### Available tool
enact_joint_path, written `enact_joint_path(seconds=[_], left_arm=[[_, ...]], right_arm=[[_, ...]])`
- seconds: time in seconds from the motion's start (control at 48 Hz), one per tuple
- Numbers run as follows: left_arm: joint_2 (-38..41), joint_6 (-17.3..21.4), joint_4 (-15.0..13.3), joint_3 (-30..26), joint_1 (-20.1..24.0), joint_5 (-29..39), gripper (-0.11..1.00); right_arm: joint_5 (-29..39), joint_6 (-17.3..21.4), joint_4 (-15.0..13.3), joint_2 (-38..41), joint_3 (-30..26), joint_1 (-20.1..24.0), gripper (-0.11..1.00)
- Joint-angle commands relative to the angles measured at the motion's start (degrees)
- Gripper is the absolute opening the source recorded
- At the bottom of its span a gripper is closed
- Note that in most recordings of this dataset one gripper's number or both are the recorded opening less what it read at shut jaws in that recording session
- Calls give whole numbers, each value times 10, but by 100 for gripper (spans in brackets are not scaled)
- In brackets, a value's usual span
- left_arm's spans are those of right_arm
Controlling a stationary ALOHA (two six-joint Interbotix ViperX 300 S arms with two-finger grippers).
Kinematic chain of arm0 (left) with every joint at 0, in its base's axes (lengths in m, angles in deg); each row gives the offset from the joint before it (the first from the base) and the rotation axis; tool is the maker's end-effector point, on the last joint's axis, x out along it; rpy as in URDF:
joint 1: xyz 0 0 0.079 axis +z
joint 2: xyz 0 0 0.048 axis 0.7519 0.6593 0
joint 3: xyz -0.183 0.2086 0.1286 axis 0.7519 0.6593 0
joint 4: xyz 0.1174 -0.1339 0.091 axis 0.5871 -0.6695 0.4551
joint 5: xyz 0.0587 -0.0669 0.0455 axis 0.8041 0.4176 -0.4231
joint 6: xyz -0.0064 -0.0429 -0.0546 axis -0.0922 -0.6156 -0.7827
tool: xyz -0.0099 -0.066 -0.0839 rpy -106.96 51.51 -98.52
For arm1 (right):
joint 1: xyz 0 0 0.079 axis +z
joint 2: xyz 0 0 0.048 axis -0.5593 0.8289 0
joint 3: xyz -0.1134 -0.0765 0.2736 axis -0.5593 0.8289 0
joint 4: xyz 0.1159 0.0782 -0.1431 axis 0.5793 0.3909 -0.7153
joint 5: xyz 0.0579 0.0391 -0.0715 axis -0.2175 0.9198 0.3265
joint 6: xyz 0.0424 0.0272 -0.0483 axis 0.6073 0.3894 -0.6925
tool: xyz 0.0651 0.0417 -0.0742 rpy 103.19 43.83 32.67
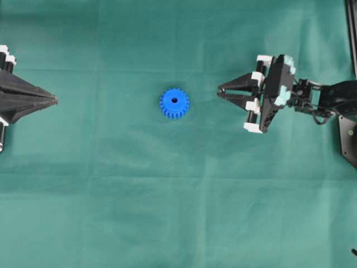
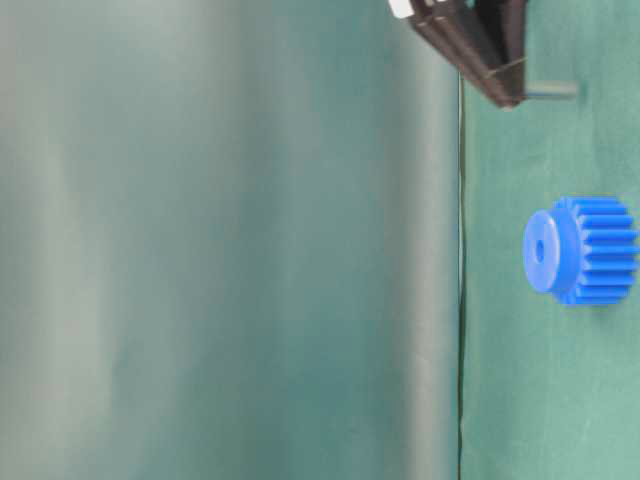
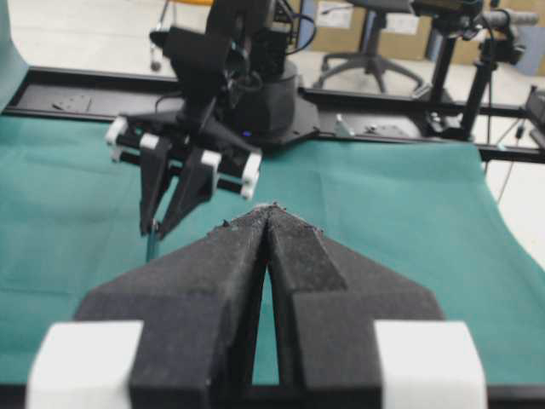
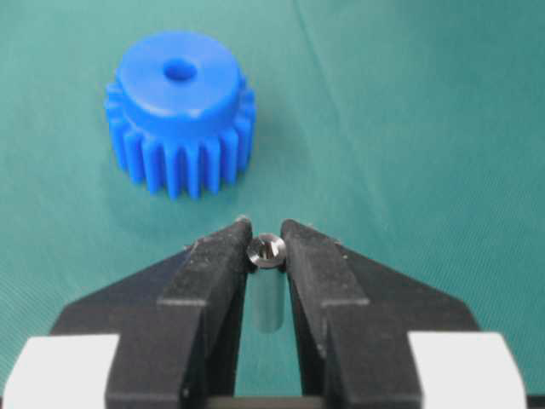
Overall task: Insert the shaft placed at a random location into the center hole of the small gear at another random location.
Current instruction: 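Lift the shaft upright and carry it left over the blue gear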
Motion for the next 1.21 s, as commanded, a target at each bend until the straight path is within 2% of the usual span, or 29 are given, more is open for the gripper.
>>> enact_joint_path(seconds=[0.0, 0.271, 0.624, 1.186], left_arm=[[2, 0, -1, -6, 0, -3, -1], [2, 0, -1, -6, 0, -3, -1], [2, 0, -1, -6, 0, -3, -1], [5, 0, -1, -6, 0, -3, -1]], right_arm=[[12, 1, -2, -40, -2, 2, 16], [90, 1, -2, -101, -11, 3, 16], [97, 1, -2, -98, -36, 16, 16], [173, -5, -3, 4, -205, 44, 16]])
